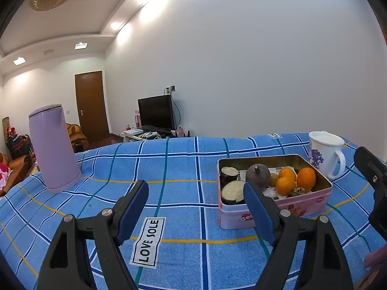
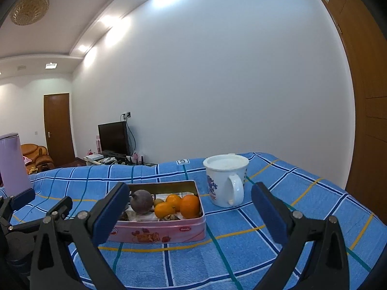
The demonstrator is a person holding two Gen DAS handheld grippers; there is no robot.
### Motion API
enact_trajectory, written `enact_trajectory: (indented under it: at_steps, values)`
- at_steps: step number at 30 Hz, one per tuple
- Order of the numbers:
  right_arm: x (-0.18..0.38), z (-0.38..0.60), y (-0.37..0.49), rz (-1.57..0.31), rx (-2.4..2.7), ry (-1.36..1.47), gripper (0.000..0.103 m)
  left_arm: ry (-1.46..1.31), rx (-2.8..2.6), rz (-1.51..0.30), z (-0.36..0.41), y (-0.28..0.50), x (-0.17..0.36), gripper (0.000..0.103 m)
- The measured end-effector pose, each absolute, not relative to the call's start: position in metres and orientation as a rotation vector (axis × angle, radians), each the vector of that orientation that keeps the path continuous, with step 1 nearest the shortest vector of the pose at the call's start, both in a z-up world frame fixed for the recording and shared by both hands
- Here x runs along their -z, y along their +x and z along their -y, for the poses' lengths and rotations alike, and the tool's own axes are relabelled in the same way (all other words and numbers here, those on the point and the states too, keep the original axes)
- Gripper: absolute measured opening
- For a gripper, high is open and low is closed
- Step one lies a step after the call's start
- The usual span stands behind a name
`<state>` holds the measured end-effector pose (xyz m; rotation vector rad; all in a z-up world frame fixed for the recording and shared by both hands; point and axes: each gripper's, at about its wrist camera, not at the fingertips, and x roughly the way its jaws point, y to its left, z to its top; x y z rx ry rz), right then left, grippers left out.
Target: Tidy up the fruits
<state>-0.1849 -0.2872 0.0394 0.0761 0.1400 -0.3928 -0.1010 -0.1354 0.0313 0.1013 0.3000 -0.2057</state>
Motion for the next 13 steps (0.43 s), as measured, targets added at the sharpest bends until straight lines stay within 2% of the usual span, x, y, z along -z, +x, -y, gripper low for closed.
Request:
enact_trajectory:
  at_steps: [13]
  values:
    - [-0.036, 0.287, -0.1762, -0.184, 0.386, 0.076, 0.103, 0.101, 0.217, -0.32, 0.139, -0.0969, -0.0302, 0.082]
